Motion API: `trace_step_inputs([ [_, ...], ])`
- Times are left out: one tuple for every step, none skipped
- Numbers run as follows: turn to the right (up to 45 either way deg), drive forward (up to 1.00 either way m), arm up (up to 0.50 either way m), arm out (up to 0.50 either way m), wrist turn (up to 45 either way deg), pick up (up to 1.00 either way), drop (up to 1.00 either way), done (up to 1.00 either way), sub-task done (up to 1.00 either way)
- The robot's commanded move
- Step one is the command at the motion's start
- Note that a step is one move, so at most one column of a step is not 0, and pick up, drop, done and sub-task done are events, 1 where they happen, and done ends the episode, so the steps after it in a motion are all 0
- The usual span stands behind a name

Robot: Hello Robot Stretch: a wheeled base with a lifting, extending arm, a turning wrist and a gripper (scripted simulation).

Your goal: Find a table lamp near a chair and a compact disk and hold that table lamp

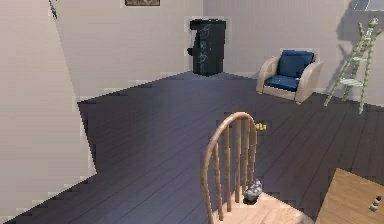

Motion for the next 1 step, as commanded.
trace_step_inputs([
  [0.0, 0.0, 0.5, 0.0, 0.0, 0.0, 0.0, 0.0, 0.0],
])
